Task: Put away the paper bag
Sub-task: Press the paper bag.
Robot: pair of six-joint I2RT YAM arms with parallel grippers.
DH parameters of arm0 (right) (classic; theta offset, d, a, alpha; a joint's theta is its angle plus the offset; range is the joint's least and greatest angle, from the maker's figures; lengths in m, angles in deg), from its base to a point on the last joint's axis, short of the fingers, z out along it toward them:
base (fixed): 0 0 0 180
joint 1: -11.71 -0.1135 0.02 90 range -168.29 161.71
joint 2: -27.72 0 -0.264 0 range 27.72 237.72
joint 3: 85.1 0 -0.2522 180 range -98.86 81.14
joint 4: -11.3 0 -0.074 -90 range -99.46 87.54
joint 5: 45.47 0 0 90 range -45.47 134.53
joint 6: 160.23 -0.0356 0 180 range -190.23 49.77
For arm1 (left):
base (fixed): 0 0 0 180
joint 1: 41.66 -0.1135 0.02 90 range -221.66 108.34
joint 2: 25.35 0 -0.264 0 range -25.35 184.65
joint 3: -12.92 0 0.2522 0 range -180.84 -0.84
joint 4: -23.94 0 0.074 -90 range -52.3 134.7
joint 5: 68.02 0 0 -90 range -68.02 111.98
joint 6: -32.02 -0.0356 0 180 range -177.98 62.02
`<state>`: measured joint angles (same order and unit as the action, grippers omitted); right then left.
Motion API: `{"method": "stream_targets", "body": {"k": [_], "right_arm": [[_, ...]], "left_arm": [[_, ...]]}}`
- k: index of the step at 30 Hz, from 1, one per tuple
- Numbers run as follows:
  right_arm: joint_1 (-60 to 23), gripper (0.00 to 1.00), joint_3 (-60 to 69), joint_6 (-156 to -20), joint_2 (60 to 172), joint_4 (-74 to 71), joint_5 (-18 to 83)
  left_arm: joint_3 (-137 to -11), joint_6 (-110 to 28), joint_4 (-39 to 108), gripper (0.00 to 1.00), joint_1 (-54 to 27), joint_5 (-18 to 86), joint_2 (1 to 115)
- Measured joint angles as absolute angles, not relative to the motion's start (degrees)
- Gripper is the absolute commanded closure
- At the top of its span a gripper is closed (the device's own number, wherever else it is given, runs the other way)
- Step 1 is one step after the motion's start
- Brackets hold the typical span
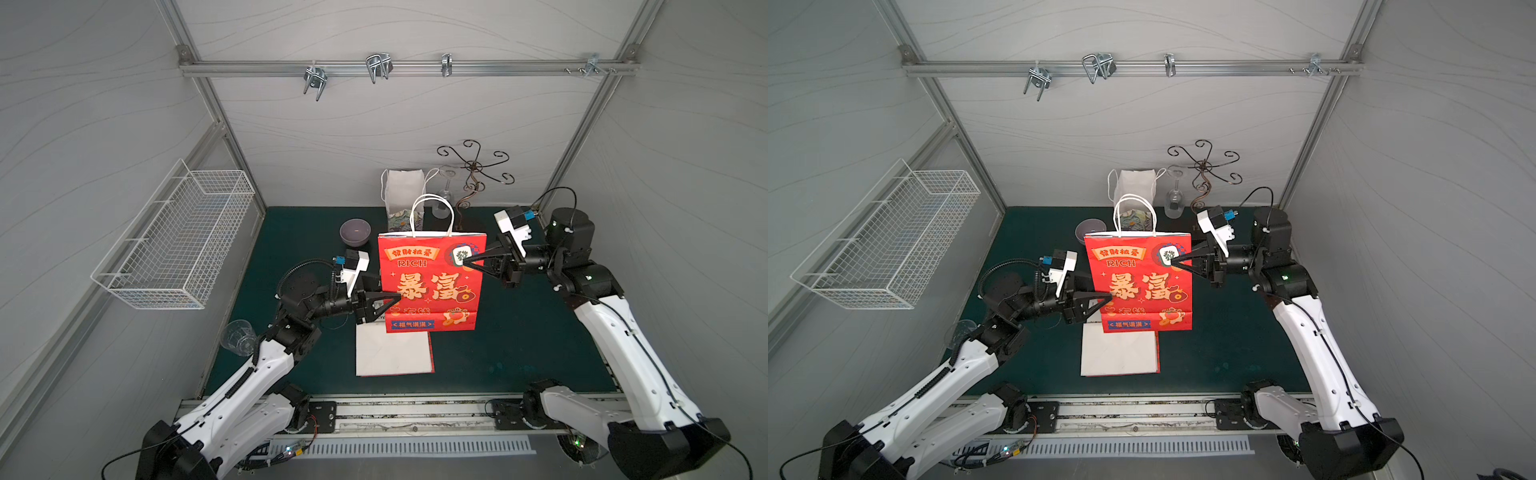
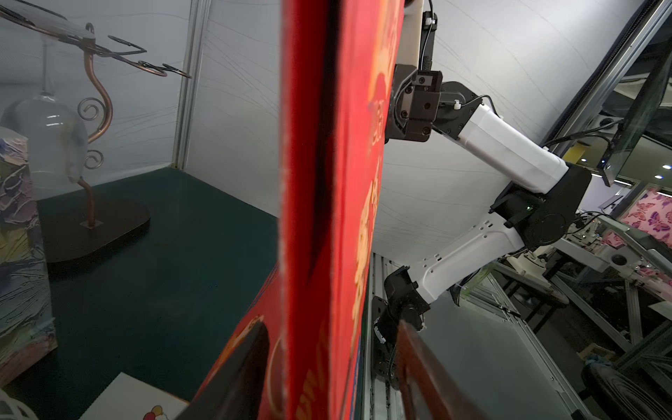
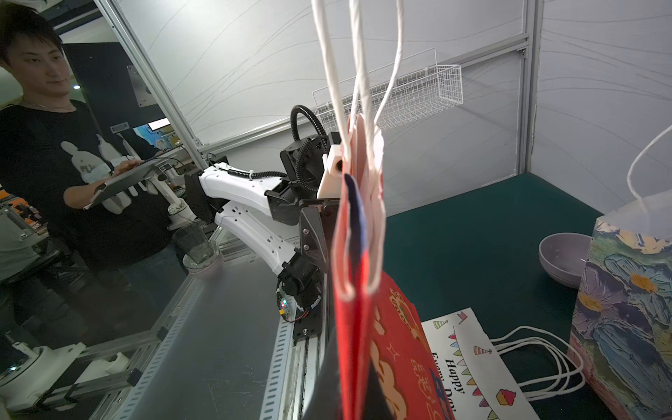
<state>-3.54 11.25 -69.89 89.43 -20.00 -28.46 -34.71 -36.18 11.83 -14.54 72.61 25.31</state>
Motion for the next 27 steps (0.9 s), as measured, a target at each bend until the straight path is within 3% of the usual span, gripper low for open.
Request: {"method": "stream_targets", "body": {"k": [3,5,8,9,12,13,15,17,19,21,24,27], "right_arm": [[-3.4,1.0,11.25,-70.81,89.56,-18.73,-28.61],[-3.3,1.0,11.25,-71.14,89.72,-18.29,-28.66],[-3.25,1.0,11.25,-71.51,90.13,-17.85,-28.74],[-3.25,1.0,11.25,-71.6,90.31,-17.83,-28.88],[-3.1,1.0,11.25,-71.95,90.61,-17.68,-29.29],[-3.06,1.0,11.25,-71.97,90.63,-17.55,-29.47],[-2.92,1.0,11.16,-72.01,90.63,-17.37,-29.86],[-2.9,1.0,11.12,-72.03,90.63,-17.24,-30.08],[-2.88,1.0,11.12,-72.14,90.63,-17.09,-30.19],[-2.88,1.0,11.12,-72.19,90.63,-16.96,-30.36],[-2.88,1.0,11.12,-72.21,90.63,-16.87,-30.54],[-2.88,1.0,11.12,-72.01,90.63,-16.96,-30.54]], "left_arm": [[-34.43,-36.05,12.36,0.74,-14.57,73.46,25.66],[-34.29,-36.31,12.49,0.87,-14.54,74.07,25.66],[-34.25,-36.77,12.88,0.94,-14.57,74.97,25.66],[-34.23,-36.97,12.92,0.88,-14.54,75.27,25.64],[-34.23,-37.67,13.56,0.52,-14.54,75.43,25.57],[-34.21,-37.82,14.28,0.46,-14.54,75.49,25.46],[-33.92,-38.24,15.39,0.4,-14.54,75.17,25.22],[-33.84,-38.91,16.9,0.41,-14.54,74.84,25.16],[-33.79,-39.44,18.43,0.49,-14.57,74.73,25.18],[-33.79,-40.27,19.9,0.68,-14.54,74.79,25.18],[-33.79,-41.75,21.58,0.88,-14.54,75.47,25.26],[-33.81,-42.56,21.95,0.94,-14.54,76.35,25.31]]}}
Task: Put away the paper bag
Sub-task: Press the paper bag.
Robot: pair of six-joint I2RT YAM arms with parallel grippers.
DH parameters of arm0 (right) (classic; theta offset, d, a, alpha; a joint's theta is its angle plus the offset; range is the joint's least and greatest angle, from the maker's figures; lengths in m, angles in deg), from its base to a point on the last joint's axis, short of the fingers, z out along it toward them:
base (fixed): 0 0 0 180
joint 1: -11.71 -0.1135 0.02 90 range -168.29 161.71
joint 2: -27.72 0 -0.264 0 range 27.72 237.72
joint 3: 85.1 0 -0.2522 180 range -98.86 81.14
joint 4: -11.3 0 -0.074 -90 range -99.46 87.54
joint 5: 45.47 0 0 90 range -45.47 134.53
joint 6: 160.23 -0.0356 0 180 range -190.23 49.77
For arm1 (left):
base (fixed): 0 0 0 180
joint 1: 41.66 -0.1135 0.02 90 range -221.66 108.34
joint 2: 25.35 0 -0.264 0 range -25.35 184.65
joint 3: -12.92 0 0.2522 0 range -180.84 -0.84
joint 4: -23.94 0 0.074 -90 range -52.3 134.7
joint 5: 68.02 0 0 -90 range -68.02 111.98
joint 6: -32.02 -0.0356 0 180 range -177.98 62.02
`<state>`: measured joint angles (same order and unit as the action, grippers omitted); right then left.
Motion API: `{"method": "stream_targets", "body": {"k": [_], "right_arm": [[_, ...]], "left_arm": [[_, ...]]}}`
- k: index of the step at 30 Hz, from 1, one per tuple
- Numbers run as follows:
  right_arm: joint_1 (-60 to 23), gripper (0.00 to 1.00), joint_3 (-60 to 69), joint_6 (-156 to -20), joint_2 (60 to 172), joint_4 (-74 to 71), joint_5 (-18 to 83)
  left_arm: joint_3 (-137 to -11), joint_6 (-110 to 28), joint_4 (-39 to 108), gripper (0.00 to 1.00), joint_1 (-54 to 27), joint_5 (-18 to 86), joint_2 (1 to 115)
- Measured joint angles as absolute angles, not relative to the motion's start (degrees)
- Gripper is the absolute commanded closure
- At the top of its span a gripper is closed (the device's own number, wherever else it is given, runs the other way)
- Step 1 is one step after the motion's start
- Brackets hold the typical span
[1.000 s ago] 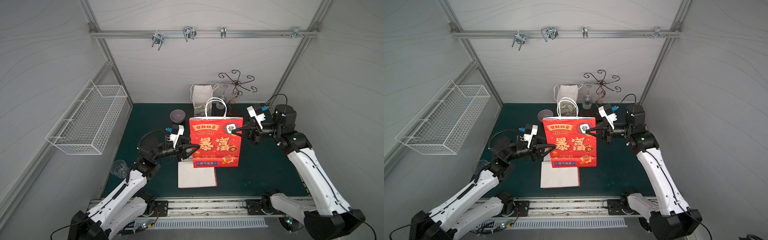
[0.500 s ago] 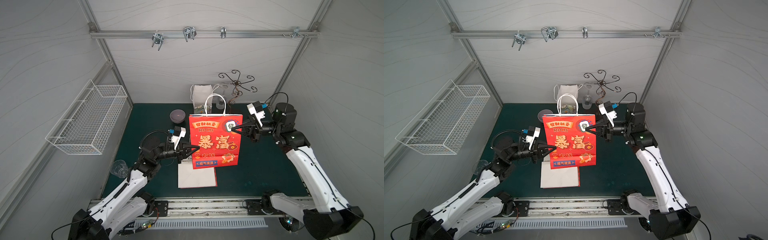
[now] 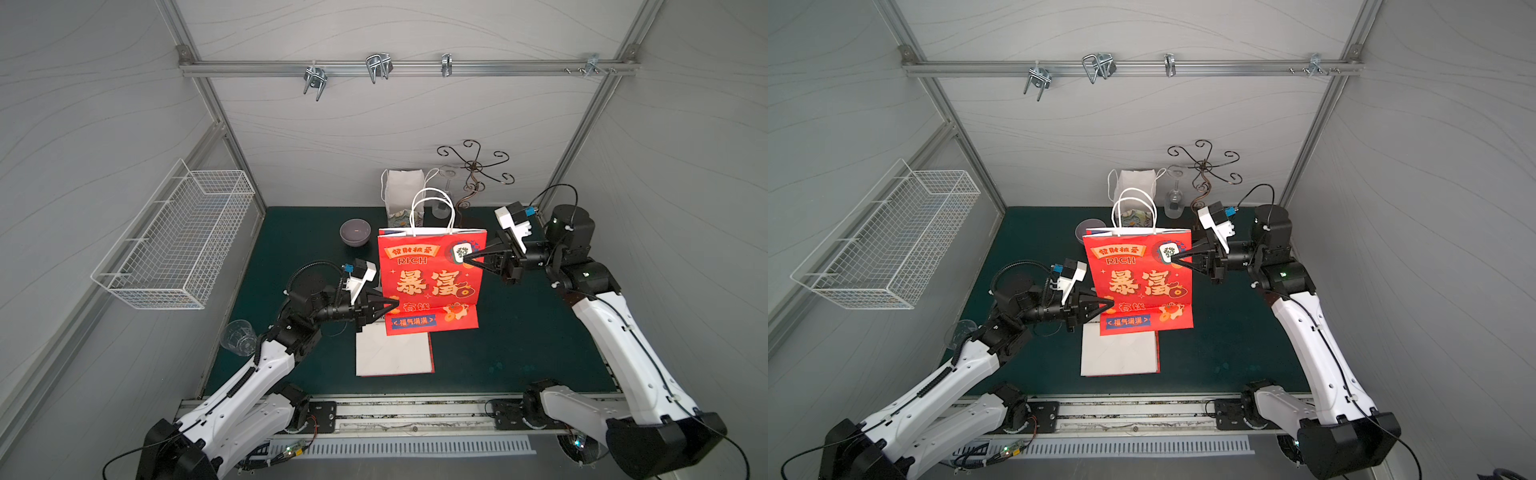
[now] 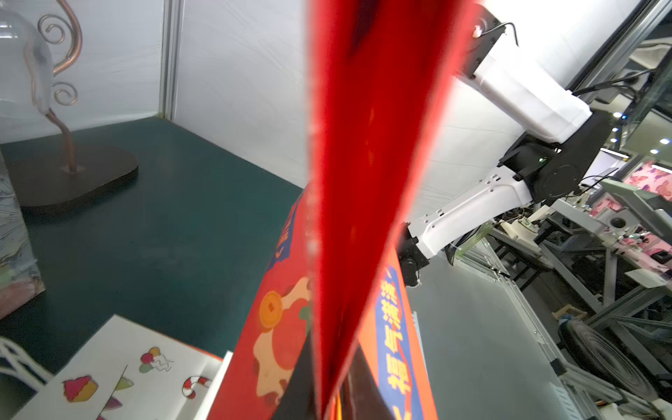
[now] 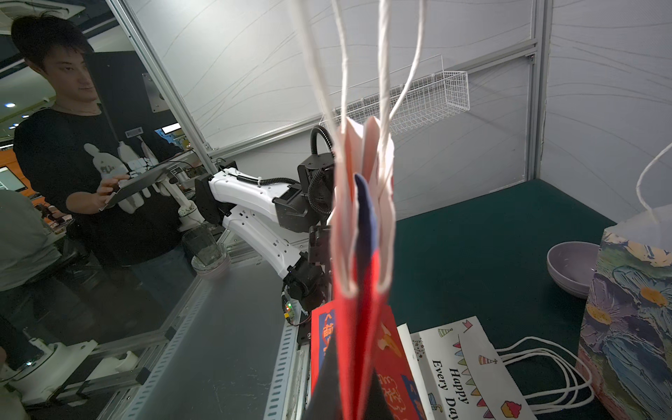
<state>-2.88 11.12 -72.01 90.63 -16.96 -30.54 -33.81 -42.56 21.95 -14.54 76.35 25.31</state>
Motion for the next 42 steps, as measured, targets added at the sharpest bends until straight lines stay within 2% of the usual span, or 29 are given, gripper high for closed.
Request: {"method": "stream_targets", "body": {"k": [1,3,5,7,9,11,13,14,15,17,18,20,22,24,27,28,32,34,35,36,37,38,41,42], "right_arm": [[-2.88,1.0,11.12,-71.73,90.63,-17.15,-30.54],[-2.88,1.0,11.03,-70.55,90.61,-18.05,-30.56],[-2.88,1.0,10.88,-69.04,90.61,-19.25,-30.56],[-2.88,1.0,10.75,-67.62,90.61,-20.48,-30.67],[-2.88,1.0,10.7,-66.57,90.61,-21.48,-30.91],[-2.88,1.0,10.7,-65.48,90.59,-22.51,-30.97],[-2.88,1.0,10.7,-64.47,90.55,-23.38,-30.95],[-2.88,1.0,10.7,-64.12,90.5,-23.8,-30.93],[-2.88,0.93,10.7,-63.86,90.42,-24.0,-30.91],[-2.86,0.65,10.7,-63.73,90.04,-24.39,-30.6],[-2.81,0.59,10.7,-63.79,89.85,-24.46,-30.38],[-2.81,0.54,10.68,-64.56,89.5,-23.73,-30.19],[-2.81,0.57,10.57,-66.11,89.35,-22.25,-30.03],[-2.81,0.65,10.13,-67.99,89.39,-20.17,-29.95],[-2.81,0.93,8.84,-70.26,89.83,-17.88,-30.1],[-2.81,1.0,8.47,-70.79,90.0,-17.11,-30.12],[-2.81,1.0,8.23,-71.58,90.72,-16.06,-30.27],[-2.81,0.68,8.23,-72.01,90.83,-16.04,-30.21],[-2.81,0.61,8.23,-72.27,90.83,-16.08,-30.08],[-2.81,0.59,8.23,-72.3,90.83,-15.89,-30.03],[-2.81,0.62,8.23,-72.34,90.81,-15.76,-29.97],[-2.84,0.68,8.23,-72.38,90.81,-15.65,-29.9],[-2.92,1.0,8.23,-72.86,90.83,-15.12,-29.79],[-2.95,1.0,8.23,-72.86,90.83,-14.99,-29.79]], "left_arm": [[-33.84,-42.48,21.86,0.88,-14.54,76.7,25.31],[-33.86,-41.93,21.64,0.57,-14.54,76.96,25.31],[-34.01,-40.29,21.12,0.47,-14.54,77.05,25.4],[-34.51,-38.76,20.62,0.46,-14.54,76.94,25.61],[-35.45,-37.25,19.44,0.56,-14.54,77.07,26.25],[-36.63,-35.74,17.51,0.78,-14.54,77.13,27.14],[-37.49,-34.59,15.52,0.97,-14.54,77.48,27.97],[-37.68,-34.0,14.48,1.0,-14.54,77.74,28.32],[-37.75,-34.08,13.99,1.0,-14.57,78.01,28.52],[-37.77,-33.41,13.21,1.0,-14.54,78.49,29.11],[-37.77,-33.3,13.08,1.0,-14.54,78.64,29.26],[-37.77,-33.08,12.68,1.0,-14.54,79.08,29.4],[-37.77,-32.9,12.53,1.0,-14.54,79.49,29.46],[-37.75,-32.79,12.51,1.0,-14.54,79.76,29.57],[-37.77,-32.71,12.33,1.0,-14.54,80.15,29.94],[-37.77,-32.73,12.33,1.0,-14.54,80.32,30.07],[-37.75,-32.97,12.46,1.0,-14.57,80.67,30.2],[-37.75,-33.32,12.75,1.0,-14.54,80.67,30.2],[-37.75,-33.43,12.88,1.0,-14.54,80.72,30.2],[-37.75,-33.54,13.12,1.0,-14.54,80.74,30.2],[-37.75,-33.69,13.47,1.0,-14.54,80.72,30.2],[-37.73,-33.78,13.8,1.0,-14.54,80.72,30.2],[-37.73,-33.86,14.04,1.0,-14.54,80.76,30.27],[-37.73,-33.93,14.19,1.0,-14.54,80.76,30.31]]}}
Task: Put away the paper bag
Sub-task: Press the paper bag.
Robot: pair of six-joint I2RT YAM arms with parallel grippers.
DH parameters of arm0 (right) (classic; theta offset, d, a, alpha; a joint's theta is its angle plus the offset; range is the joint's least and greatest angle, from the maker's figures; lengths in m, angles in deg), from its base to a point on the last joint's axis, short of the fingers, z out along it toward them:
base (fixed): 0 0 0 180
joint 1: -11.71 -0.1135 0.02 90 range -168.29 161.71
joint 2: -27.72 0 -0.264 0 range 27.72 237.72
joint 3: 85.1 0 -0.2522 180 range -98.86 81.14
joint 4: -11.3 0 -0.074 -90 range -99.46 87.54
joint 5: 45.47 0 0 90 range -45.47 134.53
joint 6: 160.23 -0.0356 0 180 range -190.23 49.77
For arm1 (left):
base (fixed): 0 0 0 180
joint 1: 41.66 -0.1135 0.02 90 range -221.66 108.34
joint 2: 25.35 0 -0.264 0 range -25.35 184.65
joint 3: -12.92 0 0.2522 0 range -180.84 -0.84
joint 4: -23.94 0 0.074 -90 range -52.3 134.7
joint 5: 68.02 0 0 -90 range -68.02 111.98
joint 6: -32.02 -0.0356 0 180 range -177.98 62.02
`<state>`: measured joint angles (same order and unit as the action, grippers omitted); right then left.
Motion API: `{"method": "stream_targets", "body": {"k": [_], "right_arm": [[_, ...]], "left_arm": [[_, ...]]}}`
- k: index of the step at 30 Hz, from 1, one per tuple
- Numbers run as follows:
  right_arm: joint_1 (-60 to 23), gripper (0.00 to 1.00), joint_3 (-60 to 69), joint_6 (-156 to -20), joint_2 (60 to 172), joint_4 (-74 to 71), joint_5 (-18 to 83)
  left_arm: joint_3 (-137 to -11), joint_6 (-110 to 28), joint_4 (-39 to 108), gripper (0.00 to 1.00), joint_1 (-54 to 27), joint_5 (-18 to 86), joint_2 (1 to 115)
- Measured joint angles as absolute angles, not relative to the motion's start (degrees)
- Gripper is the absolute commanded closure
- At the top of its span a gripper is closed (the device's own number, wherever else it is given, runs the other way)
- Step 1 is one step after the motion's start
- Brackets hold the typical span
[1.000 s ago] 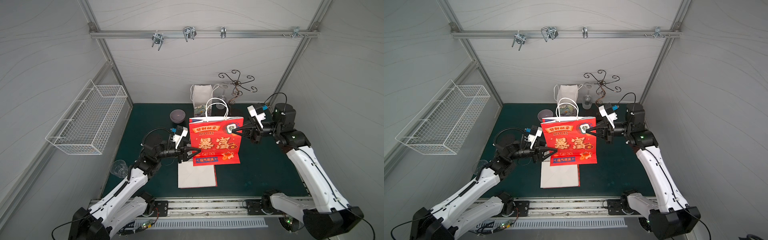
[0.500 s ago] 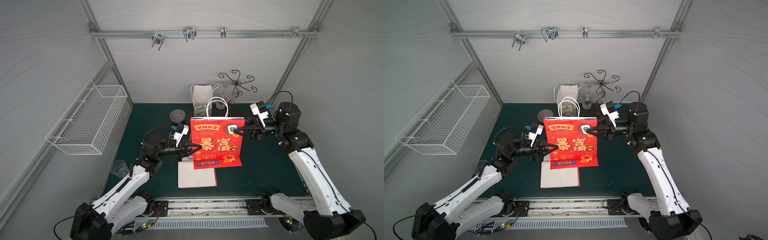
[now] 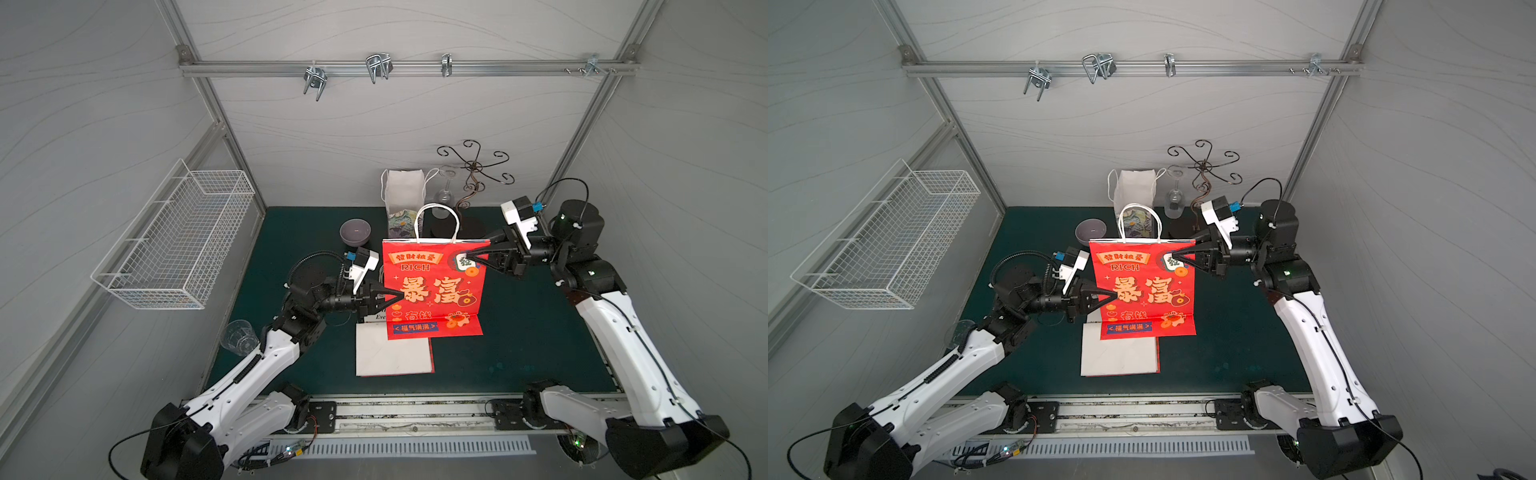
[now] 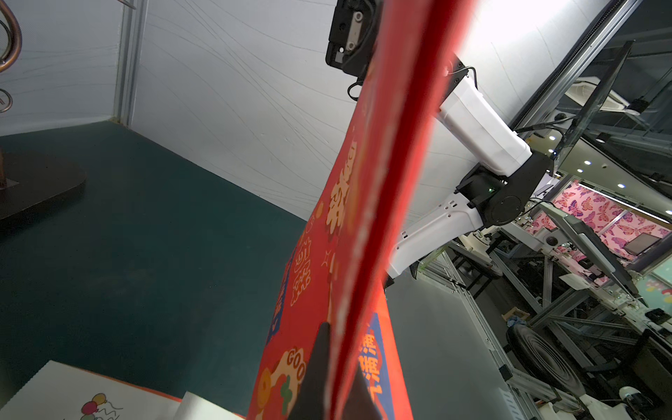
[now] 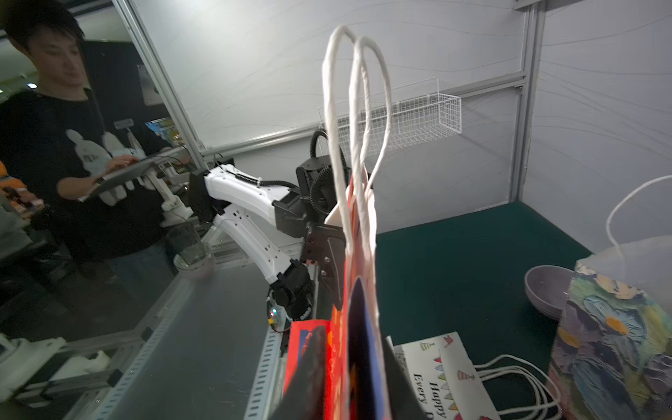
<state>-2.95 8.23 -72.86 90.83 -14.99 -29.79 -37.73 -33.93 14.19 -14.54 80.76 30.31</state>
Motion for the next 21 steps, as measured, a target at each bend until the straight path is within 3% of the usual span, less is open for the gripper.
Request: {"method": "stream_targets", "body": {"k": [2,3,4,5,7,9,12,15,17,21], "right_arm": [[-2.95,1.0,8.23,-73.11,90.88,-15.03,-29.68],[-2.95,0.85,8.23,-72.82,90.88,-15.21,-29.64],[-2.95,0.57,8.23,-72.19,90.88,-15.73,-29.4],[-2.9,0.43,8.21,-71.55,90.79,-16.83,-28.92],[-2.4,0.23,8.23,-69.67,90.53,-19.32,-27.76],[-1.85,0.15,8.95,-67.25,89.45,-22.09,-25.99],[-1.22,0.16,12.65,-63.44,86.18,-25.96,-24.0],[-1.15,0.26,15.99,-62.81,84.86,-27.43,-24.18],[-1.33,0.43,16.69,-63.42,85.5,-27.49,-25.27],[-1.57,0.87,16.34,-63.05,86.59,-27.47,-27.96]], "left_arm": [[-37.73,-33.97,14.24,1.0,-14.54,80.74,30.4],[-37.73,-33.97,14.26,1.0,-14.54,80.74,30.44],[-37.73,-33.97,14.3,1.0,-14.54,80.74,30.47],[-37.73,-33.97,14.3,1.0,-14.54,80.74,30.47],[-37.75,-33.95,14.3,1.0,-14.54,80.72,30.47],[-37.9,-33.89,14.32,1.0,-14.54,80.65,30.42],[-38.88,-33.47,14.17,1.0,-14.54,80.52,30.38],[-39.98,-32.22,12.99,1.0,-14.54,80.45,30.38],[-40.57,-31.5,12.07,1.0,-14.54,80.45,30.38],[-40.7,-30.26,10.48,1.0,-14.54,80.32,30.4]]}}
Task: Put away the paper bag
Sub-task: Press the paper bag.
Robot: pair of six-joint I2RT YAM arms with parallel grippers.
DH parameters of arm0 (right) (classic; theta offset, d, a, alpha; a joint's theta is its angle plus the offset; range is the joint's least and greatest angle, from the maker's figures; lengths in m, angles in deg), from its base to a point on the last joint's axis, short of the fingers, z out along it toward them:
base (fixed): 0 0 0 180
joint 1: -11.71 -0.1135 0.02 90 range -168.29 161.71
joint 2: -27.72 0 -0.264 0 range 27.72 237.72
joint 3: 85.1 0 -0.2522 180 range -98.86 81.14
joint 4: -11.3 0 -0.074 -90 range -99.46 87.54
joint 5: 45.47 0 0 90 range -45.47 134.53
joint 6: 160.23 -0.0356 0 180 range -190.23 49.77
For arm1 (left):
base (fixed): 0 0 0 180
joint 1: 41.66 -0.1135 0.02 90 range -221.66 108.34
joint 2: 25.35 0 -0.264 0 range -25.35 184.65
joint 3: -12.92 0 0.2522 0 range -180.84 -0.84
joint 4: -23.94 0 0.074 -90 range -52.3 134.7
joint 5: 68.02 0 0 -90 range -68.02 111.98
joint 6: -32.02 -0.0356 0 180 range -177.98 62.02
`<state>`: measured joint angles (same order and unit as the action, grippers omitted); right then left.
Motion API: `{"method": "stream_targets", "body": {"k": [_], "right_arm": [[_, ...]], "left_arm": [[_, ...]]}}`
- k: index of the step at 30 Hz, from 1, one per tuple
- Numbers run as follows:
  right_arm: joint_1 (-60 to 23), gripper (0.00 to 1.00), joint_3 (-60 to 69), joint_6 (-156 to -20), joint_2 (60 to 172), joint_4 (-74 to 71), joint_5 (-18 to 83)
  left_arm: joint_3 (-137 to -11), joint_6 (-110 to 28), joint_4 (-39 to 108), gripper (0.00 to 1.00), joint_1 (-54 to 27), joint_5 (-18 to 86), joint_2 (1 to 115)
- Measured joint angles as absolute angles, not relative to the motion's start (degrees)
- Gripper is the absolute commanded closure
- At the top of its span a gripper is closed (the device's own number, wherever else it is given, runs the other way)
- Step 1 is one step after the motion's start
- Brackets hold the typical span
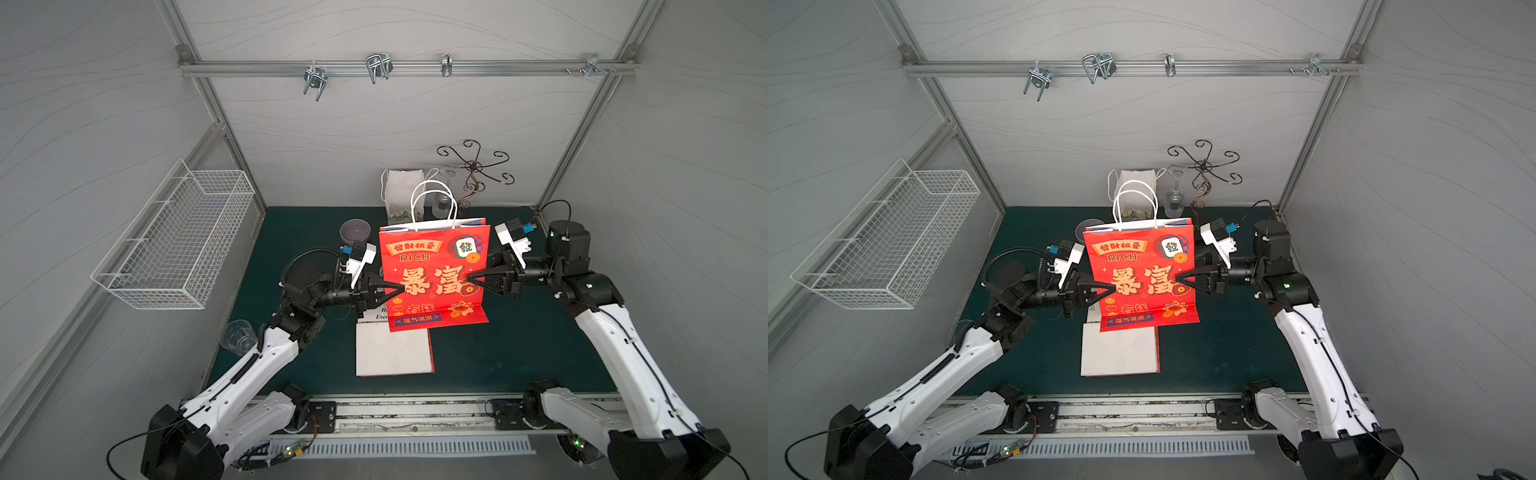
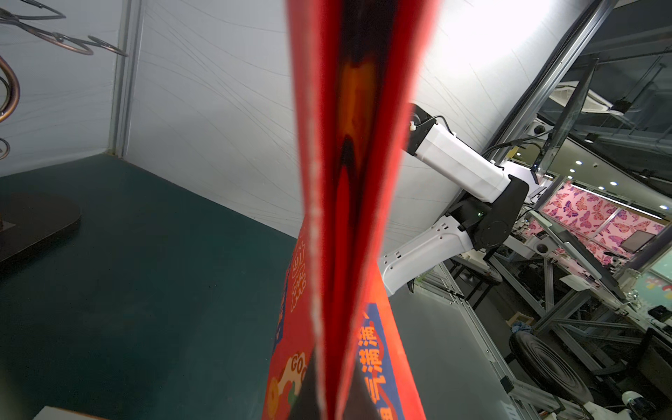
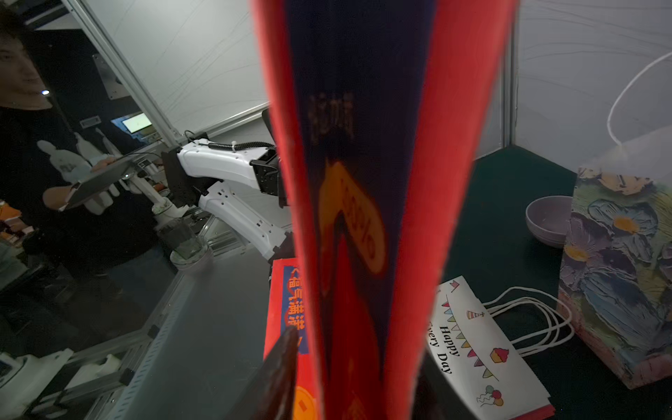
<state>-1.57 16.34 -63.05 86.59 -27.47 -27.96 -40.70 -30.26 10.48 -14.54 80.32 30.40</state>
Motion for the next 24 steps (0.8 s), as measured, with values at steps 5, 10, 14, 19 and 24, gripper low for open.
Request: {"method": "stream_targets", "body": {"k": [5,10,14,19,24], "right_arm": [[-1.57,1.0,15.4,-62.85,86.64,-27.89,-30.54],[-1.35,0.26,15.64,-62.13,84.65,-29.59,-29.4],[-1.28,0.35,17.0,-60.3,82.72,-31.49,-28.42],[-1.35,0.78,17.74,-59.9,84.01,-32.59,-29.99],[-1.35,1.0,17.54,-60.3,84.45,-33.07,-31.98]], "left_arm": [[-40.7,-28.79,9.49,1.0,-14.54,79.89,30.4],[-40.7,-27.33,8.33,1.0,-14.54,79.6,30.4],[-41.18,-25.19,6.32,1.0,-14.54,79.23,30.4],[-42.34,-23.5,4.05,1.0,-14.54,79.21,30.38],[-42.38,-22.63,3.44,1.0,-14.54,79.21,30.42]]}}
